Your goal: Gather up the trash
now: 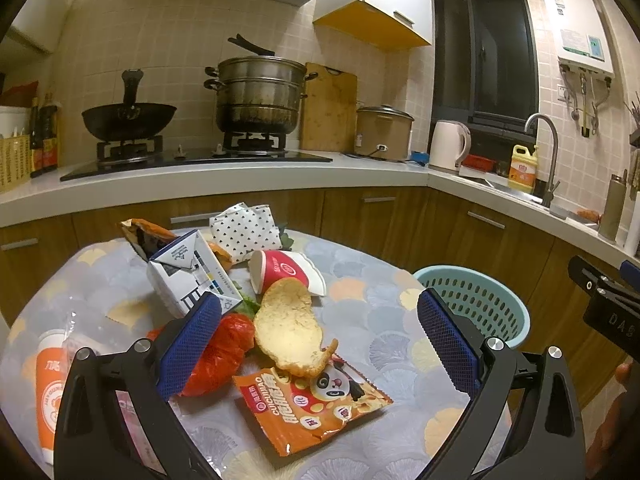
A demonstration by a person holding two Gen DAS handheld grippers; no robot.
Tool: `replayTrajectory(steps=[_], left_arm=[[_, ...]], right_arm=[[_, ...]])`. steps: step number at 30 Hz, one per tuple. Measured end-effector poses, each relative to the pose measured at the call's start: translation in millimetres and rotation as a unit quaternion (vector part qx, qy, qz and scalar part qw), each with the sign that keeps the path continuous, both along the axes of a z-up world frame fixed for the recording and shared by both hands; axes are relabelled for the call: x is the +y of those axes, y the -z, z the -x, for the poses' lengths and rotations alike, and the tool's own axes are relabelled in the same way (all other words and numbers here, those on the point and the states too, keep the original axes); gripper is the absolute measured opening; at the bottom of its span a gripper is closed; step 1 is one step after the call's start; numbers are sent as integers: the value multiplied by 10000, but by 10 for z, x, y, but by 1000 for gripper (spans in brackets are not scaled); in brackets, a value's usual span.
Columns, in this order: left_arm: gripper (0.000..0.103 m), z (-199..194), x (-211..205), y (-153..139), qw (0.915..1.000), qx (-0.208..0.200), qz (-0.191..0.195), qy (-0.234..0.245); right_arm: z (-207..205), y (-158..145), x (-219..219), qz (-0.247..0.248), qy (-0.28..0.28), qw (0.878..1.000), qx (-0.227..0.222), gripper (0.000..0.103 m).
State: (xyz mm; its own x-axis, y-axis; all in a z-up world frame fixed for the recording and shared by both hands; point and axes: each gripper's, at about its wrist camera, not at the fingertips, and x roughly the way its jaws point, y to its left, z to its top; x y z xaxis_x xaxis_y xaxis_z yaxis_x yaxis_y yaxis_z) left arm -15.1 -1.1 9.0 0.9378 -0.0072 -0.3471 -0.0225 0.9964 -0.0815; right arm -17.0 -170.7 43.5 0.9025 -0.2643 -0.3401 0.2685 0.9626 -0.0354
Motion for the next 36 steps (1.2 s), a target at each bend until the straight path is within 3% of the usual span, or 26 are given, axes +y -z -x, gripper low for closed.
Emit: replayTrajectory(steps=[36], left_arm=[[95,-23,-20,71,10000,32,12,66]], right_arm=[[7,-8,15,-70,-19,10000,-9,96]])
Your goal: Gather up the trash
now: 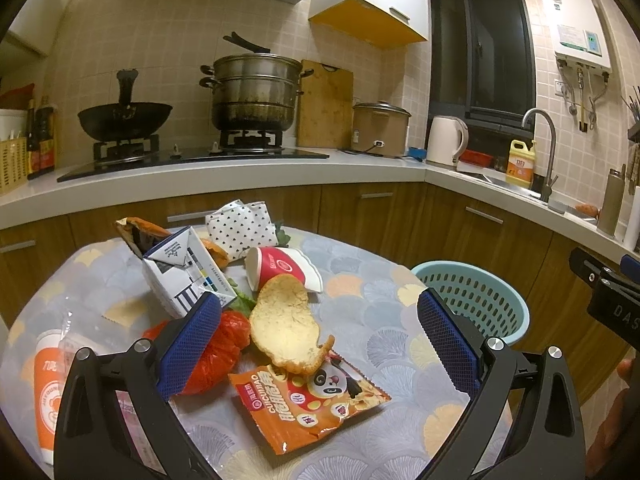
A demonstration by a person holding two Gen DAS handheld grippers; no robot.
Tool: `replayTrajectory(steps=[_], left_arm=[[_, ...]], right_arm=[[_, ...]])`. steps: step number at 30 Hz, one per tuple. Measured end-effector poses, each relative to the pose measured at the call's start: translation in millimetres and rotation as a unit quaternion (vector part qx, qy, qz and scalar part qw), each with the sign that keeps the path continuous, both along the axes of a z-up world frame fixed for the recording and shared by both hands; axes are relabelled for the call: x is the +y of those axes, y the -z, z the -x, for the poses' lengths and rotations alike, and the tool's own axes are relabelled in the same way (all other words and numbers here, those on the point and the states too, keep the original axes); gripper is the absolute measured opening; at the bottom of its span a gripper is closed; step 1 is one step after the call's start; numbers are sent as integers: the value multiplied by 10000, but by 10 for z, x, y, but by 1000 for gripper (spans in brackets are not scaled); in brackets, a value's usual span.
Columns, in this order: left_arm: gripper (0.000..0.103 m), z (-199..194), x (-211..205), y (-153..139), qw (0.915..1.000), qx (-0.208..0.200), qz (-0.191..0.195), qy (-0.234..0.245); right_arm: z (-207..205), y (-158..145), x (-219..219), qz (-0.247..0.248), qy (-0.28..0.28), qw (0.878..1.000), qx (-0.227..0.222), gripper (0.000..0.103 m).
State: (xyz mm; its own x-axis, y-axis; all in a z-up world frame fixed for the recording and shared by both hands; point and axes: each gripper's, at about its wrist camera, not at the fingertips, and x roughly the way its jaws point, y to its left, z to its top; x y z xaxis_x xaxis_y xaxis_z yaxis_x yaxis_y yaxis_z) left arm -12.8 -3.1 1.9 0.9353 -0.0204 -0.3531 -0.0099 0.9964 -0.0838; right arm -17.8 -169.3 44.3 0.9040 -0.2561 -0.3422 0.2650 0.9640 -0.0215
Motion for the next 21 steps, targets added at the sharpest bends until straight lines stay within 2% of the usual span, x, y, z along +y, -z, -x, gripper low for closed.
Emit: replayTrajectory(steps=[21], left_arm=[[95,3,25,9,9999,-46,-35,-130]], right_arm=[[18,-14,34,-24,-117,9999,13,96]])
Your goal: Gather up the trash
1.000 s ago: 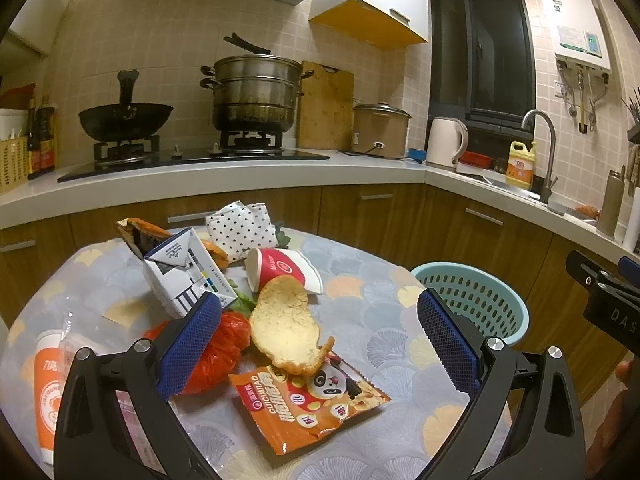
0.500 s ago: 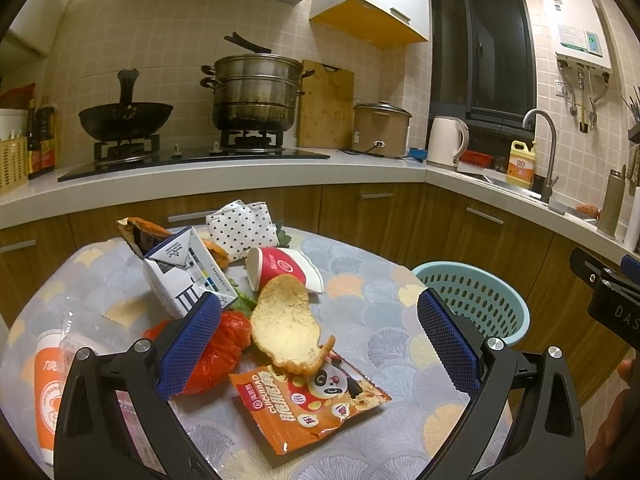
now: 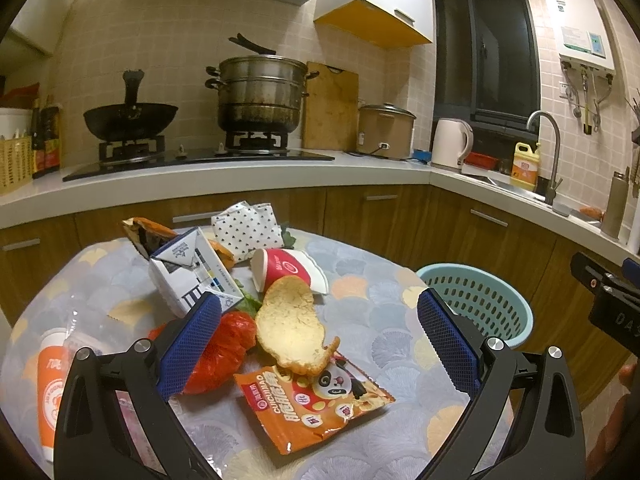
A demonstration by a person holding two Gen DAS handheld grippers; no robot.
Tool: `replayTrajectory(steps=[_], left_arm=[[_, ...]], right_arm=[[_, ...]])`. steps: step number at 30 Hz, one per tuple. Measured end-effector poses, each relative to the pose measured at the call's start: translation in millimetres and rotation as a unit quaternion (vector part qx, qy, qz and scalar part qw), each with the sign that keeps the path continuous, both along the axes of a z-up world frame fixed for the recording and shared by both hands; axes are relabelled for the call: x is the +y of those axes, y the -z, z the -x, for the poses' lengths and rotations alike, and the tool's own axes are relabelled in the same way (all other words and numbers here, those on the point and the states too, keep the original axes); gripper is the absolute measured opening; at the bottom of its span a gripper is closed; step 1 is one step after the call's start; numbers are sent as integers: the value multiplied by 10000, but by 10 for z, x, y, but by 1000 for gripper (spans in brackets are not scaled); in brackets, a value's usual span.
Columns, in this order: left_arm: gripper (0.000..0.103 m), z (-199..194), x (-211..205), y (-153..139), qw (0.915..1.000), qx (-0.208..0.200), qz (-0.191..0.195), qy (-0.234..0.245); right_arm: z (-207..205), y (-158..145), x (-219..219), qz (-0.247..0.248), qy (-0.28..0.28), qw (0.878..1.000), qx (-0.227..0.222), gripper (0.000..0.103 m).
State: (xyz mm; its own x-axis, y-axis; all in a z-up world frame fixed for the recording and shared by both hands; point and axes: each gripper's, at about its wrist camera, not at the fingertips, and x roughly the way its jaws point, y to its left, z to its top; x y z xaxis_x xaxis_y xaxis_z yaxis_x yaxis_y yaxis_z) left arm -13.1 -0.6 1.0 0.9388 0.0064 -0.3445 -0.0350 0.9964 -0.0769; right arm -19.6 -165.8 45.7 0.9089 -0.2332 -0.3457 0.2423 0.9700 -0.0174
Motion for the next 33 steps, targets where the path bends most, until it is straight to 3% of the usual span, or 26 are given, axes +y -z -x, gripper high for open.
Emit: replayTrajectory(steps=[11,17,22,26,29,33], left_arm=[[95,341,106,-237,9991,-98,-63,-405],[95,705,569,-484,9932,-41,-59,-1165],[95,907,1235,-424,9808,513,158,-1875],[95,1008,1674,-223,9719,882,457,-2135],[94,1008,1835,-48,9690,1250,654,-2027],[90,888,1856,130,9684,1716,987,-1518]], right_arm=[[100,-101,223,37,-381,9992,-129,96],[127,-101,449,166,-752,9970,-117,96],[167,-72,672,317,-1086,9935,-110,96],[193,-63,802,378,-1298,9908,-96,96],[206,-44,912,415,-1474,9882,-65,96],[215,-6,1032,391,-1733,9841,33,94]])
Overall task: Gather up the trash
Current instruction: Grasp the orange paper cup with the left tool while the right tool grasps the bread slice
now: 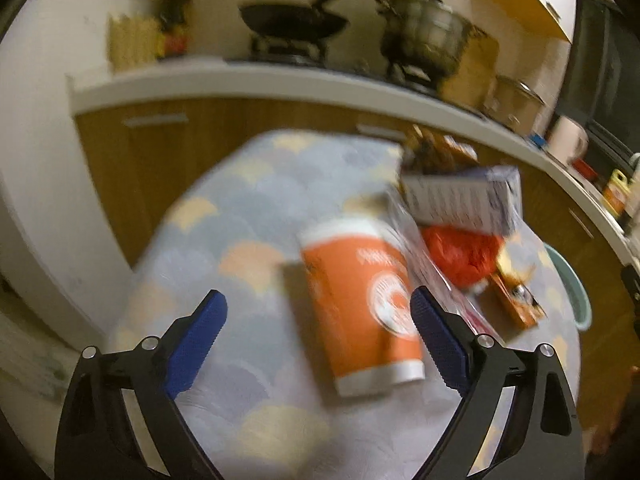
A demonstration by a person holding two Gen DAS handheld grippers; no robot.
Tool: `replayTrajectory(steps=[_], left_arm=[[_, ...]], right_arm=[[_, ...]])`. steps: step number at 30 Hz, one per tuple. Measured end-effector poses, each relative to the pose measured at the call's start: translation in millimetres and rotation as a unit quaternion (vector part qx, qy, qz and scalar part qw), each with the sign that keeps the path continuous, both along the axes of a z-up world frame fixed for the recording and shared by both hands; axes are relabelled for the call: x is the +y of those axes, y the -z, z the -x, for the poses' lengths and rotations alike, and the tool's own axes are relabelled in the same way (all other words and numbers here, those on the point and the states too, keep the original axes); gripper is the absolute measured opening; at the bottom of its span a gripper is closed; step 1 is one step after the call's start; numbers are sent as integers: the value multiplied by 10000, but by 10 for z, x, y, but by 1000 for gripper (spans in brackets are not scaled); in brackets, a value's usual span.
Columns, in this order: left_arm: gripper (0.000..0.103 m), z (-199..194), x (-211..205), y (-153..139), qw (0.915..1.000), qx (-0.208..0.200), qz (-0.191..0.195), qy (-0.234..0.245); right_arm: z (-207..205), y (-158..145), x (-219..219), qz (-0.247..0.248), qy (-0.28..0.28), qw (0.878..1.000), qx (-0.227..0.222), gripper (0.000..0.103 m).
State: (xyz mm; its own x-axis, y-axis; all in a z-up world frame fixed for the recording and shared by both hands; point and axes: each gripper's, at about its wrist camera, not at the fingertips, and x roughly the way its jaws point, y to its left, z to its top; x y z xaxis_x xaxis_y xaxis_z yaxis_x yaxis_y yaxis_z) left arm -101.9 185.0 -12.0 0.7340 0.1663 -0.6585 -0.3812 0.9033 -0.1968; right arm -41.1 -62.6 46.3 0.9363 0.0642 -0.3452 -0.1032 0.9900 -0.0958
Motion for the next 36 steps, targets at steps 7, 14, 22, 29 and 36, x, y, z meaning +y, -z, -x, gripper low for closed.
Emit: replayTrajectory(steps=[7,14,22,29,36], left_arm=[[79,-229,-48,187,9992,310,192,164],[62,-385,-68,243,9967,362,486,536],[59,-291,-37,135,9992,-38,253,302],[60,-207,171,37,9983,-520,-56,-239],[60,-188,171,41,9960,-831,-155,-277]], right_arm=[[-32,83,55,-34,-262,9995,197,94],[-291,299,9,-416,-583,9939,837,94],[-776,450,287,-307,-1201,9826,1380,94],[-1127,658,580,-109,-1455,9693,1977,94],[-1456,837,839,-10,-1659,9528,2542,94]])
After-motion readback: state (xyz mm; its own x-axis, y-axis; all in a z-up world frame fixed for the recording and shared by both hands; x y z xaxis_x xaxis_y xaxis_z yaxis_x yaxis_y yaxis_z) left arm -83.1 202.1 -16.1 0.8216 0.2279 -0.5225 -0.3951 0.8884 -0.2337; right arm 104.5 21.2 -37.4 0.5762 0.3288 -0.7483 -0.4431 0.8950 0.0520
